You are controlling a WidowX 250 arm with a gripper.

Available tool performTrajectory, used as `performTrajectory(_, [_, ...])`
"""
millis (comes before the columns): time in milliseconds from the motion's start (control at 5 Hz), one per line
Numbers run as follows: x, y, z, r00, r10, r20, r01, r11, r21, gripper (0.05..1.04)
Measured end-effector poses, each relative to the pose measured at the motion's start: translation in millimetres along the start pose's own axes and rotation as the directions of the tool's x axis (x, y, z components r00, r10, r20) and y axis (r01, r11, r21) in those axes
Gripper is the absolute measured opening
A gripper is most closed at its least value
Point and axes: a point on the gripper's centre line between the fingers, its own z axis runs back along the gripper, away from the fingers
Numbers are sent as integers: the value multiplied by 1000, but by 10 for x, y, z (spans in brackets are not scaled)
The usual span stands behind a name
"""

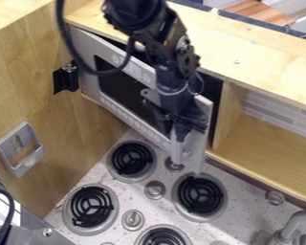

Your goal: Open microwave

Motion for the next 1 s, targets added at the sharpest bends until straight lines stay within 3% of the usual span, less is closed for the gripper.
performTrajectory(200, [-190, 85, 34, 999, 27, -17, -27, 1000, 7, 370])
performTrajectory(400, [-360, 179, 6, 994, 90, -69, -88, 996, 26, 539])
performTrajectory(600, [-374, 176, 7, 992, 98, -77, -96, 995, 27, 837])
performTrajectory(800, [-320, 150, 24, 994, 87, -71, -86, 996, 26, 1011])
performTrajectory(1000, [-350, 162, 33, 991, 98, -96, -95, 995, 38, 1003])
